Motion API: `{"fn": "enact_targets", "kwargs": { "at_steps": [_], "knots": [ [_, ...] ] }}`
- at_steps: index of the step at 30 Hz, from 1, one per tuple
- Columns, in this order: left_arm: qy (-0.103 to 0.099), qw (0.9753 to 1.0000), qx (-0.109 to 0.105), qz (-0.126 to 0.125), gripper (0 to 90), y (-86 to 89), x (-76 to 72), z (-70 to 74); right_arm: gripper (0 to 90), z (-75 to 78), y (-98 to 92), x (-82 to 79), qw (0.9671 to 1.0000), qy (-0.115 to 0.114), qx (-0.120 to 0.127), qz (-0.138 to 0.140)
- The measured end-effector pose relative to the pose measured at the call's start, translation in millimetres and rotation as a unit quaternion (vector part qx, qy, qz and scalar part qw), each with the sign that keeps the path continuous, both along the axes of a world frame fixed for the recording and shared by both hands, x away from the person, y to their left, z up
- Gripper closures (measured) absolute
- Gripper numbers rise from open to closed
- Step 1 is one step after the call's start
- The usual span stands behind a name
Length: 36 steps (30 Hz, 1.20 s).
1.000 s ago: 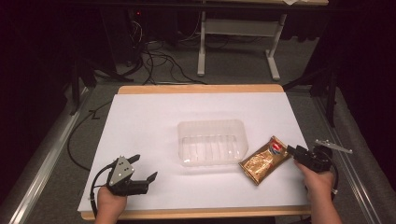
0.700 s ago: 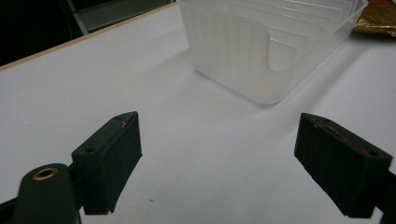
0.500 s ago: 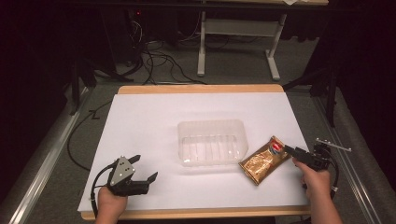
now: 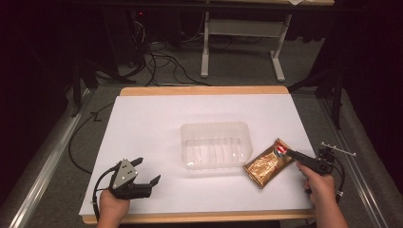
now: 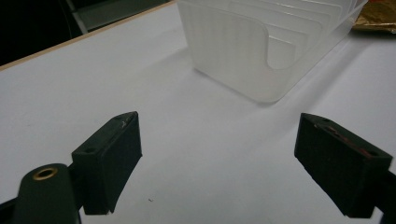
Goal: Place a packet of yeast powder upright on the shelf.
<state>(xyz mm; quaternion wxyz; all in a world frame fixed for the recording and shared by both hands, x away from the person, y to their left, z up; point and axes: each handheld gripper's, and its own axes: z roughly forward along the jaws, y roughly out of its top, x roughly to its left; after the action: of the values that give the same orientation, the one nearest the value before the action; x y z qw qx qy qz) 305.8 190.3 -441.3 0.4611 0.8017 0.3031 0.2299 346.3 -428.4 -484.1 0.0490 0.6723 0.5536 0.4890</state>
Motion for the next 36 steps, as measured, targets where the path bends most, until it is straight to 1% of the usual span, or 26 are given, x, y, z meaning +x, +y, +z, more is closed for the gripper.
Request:
{"fn": "enact_targets", "kwargs": {
  "at_steps": [1, 2, 3, 4, 5, 6, 8, 9, 10, 11, 14, 17, 22, 25, 28, 29, 30, 31, 32, 33, 35, 36],
  "knots": [
    [0.000, 1.0000, 0.000, -0.001, 15.3, -0.1, 0.0, 0.0, 44.1, -0.7, -0.5, 0.1, 0.9999, 0.000, 0.012, 0.005],
    [-0.001, 1.0000, 0.003, -0.001, 15.3, -0.1, 0.1, -0.1, 45.4, -1.6, -0.4, 0.7, 0.9998, 0.000, 0.018, 0.006],
    [0.000, 1.0000, 0.004, -0.002, 15.3, -0.2, 0.3, -0.2, 48.2, -1.9, 0.0, 0.9, 0.9997, 0.005, 0.022, 0.007],
    [-0.001, 1.0000, 0.004, -0.002, 15.3, -0.3, 0.3, -0.1, 52.2, -2.5, -0.2, 1.3, 0.9997, 0.005, 0.019, 0.011],
    [-0.001, 1.0000, 0.004, -0.002, 15.3, -0.3, 0.1, 0.0, 53.7, -3.1, 0.0, 1.9, 0.9997, 0.005, 0.019, 0.013],
    [-0.002, 1.0000, 0.004, -0.002, 15.3, -0.3, -0.3, 0.2, 56.0, -2.9, 0.1, 1.8, 0.9997, 0.009, 0.018, 0.013],
    [-0.002, 1.0000, 0.004, -0.002, 15.3, -0.3, -0.8, 0.3, 64.1, -1.5, 0.7, 1.5, 0.9998, 0.009, 0.010, 0.012],
    [-0.002, 1.0000, 0.004, -0.002, 15.3, -0.3, -0.8, 0.3, 64.1, -1.5, 0.7, 1.5, 0.9998, 0.009, 0.010, 0.012],
    [-0.001, 1.0000, 0.005, -0.002, 15.3, -0.8, -0.8, 0.0, 72.2, -0.8, 0.2, 0.9, 0.9999, 0.006, 0.004, 0.013],
    [0.000, 1.0000, 0.007, -0.002, 15.3, -1.3, -0.5, -0.2, 75.0, -0.3, 0.2, 0.5, 0.9999, 0.005, 0.002, 0.013],
    [-0.001, 1.0000, 0.008, -0.004, 15.3, -2.4, -0.8, -0.1, 84.8, 2.5, 0.9, -1.4, 0.9997, -0.004, -0.018, 0.014],
    [-0.002, 0.9999, 0.009, -0.005, 15.3, -2.6, -1.8, 0.1, 87.8, 4.8, 2.5, -2.5, 0.9992, -0.011, -0.033, 0.018],
    [-0.002, 1.0000, 0.008, -0.005, 15.3, -2.7, -1.6, 0.1, 90.0, 9.8, 3.4, -5.9, 0.9986, -0.026, -0.042, 0.021],
    [-0.003, 0.9999, 0.010, -0.007, 15.3, -2.9, -2.0, 0.5, 90.0, 13.8, 4.1, -9.0, 0.9976, -0.043, -0.048, 0.026],
    [-0.002, 0.9999, 0.010, -0.009, 15.3, -3.3, -1.9, 0.3, 90.0, 18.8, 5.2, -12.1, 0.9968, -0.056, -0.047, 0.029],
    [-0.002, 0.9999, 0.010, -0.009, 15.3, -3.3, -1.9, 0.3, 90.0, 18.8, 5.2, -12.1, 0.9968, -0.056, -0.047, 0.029],
    [-0.002, 0.9999, 0.011, -0.008, 15.3, -3.2, -1.6, 0.2, 90.0, 22.1, 6.9, -14.2, 0.9962, -0.064, -0.051, 0.029],
    [-0.002, 0.9999, 0.011, -0.008, 15.3, -3.2, -1.6, 0.2, 90.0, 22.1, 6.9, -14.2, 0.9962, -0.064, -0.051, 0.029],
    [-0.003, 0.9999, 0.009, -0.007, 15.3, -3.0, -1.8, 0.4, 90.0, 24.6, 8.2, -15.9, 0.9955, -0.073, -0.052, 0.030],
    [-0.003, 0.9999, 0.009, -0.007, 15.3, -2.7, -2.0, 0.6, 90.0, 25.9, 8.8, -16.8, 0.9954, -0.074, -0.053, 0.030],
    [-0.003, 0.9999, 0.009, -0.006, 15.3, -2.3, -2.2, 0.8, 90.0, 28.9, 10.1, -18.7, 0.9946, -0.085, -0.051, 0.031],
    [-0.003, 0.9999, 0.009, -0.006, 15.3, -2.3, -2.2, 0.8, 90.0, 28.9, 10.1, -18.7, 0.9946, -0.085, -0.051, 0.031]
  ]
}}
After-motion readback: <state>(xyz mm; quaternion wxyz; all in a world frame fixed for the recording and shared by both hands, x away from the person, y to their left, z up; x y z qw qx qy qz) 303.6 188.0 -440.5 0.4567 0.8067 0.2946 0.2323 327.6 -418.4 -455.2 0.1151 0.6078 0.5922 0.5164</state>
